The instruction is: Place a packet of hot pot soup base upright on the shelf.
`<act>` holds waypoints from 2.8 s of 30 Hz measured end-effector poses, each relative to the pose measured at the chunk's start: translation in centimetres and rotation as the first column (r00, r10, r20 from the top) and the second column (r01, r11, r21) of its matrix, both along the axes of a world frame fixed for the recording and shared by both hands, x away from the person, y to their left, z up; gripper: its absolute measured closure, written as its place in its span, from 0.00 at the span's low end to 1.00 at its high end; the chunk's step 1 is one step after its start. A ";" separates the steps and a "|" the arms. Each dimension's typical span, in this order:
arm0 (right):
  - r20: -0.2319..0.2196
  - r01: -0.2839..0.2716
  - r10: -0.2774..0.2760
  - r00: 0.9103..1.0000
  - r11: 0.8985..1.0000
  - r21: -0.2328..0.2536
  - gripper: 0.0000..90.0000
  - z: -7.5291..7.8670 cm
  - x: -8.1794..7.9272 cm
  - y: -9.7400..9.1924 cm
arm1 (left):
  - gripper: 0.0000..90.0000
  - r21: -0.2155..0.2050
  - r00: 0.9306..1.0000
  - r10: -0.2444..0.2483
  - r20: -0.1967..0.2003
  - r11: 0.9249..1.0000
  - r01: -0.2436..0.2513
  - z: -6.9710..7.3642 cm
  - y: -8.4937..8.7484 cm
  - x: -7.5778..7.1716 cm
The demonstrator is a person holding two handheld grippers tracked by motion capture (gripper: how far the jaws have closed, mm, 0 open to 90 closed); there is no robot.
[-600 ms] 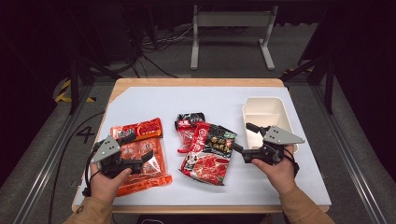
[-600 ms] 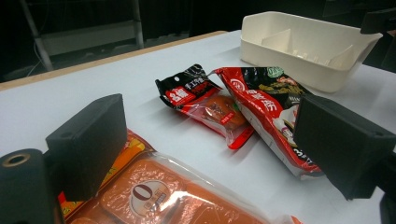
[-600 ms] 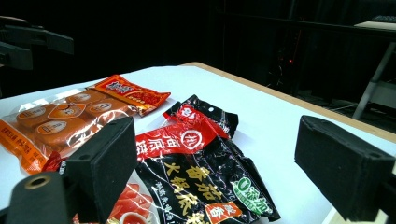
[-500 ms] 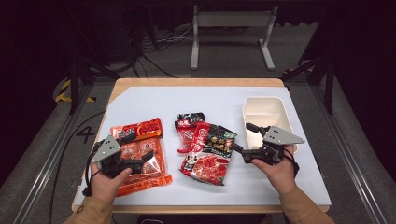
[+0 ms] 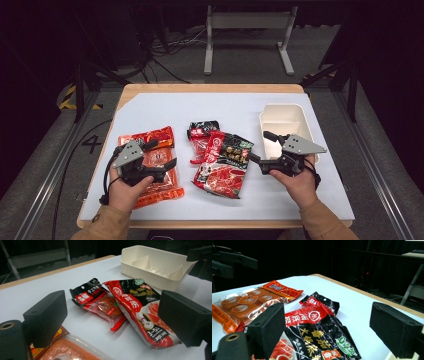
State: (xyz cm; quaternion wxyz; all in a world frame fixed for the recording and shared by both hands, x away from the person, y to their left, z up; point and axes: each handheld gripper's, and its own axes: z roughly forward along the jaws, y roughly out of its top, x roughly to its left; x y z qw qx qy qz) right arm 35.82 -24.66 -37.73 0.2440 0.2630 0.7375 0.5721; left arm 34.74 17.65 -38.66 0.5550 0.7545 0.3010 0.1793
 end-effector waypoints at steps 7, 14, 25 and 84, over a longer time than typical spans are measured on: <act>-0.007 -0.003 0.003 1.000 1.000 0.001 0.15 -0.1 0.2 -0.1 | 0.09 -0.012 0.999 -0.046 -0.012 0.999 0.046 0.3 -2.7 1.2; 0.001 -0.007 0.007 1.000 1.000 -0.003 0.16 -0.1 0.2 -0.2 | 0.07 -0.036 0.993 -0.112 -0.027 0.993 0.111 0.8 -4.8 2.4; 0.005 -0.013 0.013 1.000 1.000 -0.004 0.22 0.3 0.2 -0.8 | 0.10 0.018 0.986 -0.115 -0.119 0.993 0.118 -0.1 -7.7 5.1; -0.032 -0.101 0.100 0.994 0.994 -0.035 0.49 0.5 -0.1 -0.8 | 0.83 0.079 0.891 -0.063 -0.450 0.991 0.110 -5.1 -13.2 12.0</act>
